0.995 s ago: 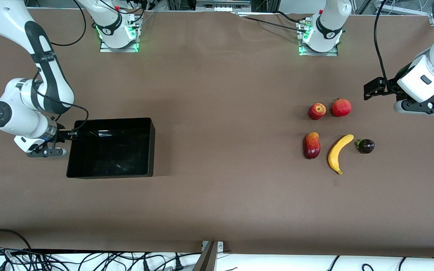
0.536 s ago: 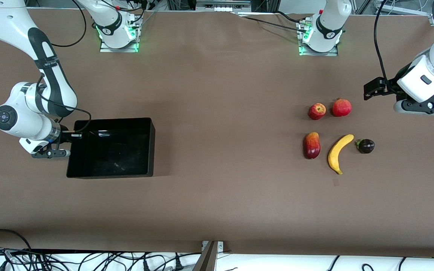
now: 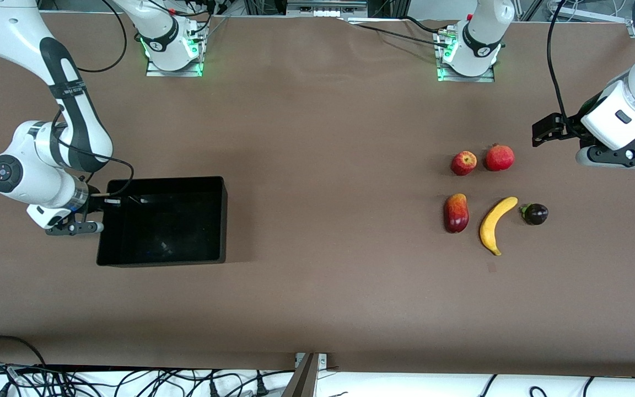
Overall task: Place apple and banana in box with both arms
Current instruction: 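Drag the black box with the right gripper toward the fruits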
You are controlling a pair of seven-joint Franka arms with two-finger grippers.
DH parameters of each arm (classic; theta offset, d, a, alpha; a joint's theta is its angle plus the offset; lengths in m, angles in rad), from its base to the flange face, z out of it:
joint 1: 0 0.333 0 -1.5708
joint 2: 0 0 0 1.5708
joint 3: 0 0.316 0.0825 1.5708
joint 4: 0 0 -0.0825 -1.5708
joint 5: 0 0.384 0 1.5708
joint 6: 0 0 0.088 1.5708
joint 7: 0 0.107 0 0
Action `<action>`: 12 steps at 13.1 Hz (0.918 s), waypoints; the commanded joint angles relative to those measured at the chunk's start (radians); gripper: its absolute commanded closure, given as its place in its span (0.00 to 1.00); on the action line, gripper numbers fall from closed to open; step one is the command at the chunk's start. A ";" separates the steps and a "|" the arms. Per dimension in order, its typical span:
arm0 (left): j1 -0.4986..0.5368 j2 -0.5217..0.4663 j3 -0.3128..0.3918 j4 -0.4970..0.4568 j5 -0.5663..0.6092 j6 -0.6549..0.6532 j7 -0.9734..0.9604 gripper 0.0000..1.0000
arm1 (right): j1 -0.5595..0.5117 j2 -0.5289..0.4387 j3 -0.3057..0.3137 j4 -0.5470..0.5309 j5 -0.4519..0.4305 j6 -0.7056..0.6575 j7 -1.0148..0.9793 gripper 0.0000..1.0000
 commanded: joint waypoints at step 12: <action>-0.006 0.014 0.005 0.033 -0.015 -0.022 0.014 0.00 | 0.664 0.247 0.062 0.526 0.208 -0.170 0.692 1.00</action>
